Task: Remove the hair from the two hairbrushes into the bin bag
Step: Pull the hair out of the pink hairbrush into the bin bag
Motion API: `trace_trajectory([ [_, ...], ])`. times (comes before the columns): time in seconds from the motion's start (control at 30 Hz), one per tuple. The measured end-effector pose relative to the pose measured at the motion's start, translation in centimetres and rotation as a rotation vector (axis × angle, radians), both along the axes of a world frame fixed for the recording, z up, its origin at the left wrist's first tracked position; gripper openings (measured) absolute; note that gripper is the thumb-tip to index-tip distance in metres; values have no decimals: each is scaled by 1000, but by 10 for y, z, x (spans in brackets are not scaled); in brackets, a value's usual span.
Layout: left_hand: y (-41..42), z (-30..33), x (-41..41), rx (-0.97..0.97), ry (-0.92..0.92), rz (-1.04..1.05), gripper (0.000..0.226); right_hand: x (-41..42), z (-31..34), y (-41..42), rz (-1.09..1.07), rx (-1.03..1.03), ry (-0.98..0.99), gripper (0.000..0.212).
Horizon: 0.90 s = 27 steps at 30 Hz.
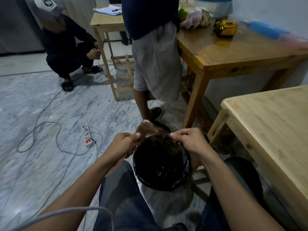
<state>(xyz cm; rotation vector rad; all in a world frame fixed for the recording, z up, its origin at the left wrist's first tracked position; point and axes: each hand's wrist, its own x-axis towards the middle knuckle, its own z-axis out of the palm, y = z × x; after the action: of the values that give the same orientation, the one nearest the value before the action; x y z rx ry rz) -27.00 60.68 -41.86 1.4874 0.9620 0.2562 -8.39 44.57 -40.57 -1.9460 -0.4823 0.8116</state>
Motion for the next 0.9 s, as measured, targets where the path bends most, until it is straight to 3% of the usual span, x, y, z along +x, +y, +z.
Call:
trace_trajectory([
  [0.27,1,-4,9,83,33,62,41,0,7,-7,-121,-48,-38,15],
  [0.5,19,-8,4,83,47,269,44,1,12,-8,-194,-40,-89,14],
  [0.7,3,0,7,310,150,58,51,-3,25,2,36,-170,-101,36],
  [0.8,-12,8,14,383,162,22,63,-9,30,13,32,-33,-130,50],
  [0.9,-21,12,24,493,229,24,70,-14,25,19,146,44,-32,43],
])
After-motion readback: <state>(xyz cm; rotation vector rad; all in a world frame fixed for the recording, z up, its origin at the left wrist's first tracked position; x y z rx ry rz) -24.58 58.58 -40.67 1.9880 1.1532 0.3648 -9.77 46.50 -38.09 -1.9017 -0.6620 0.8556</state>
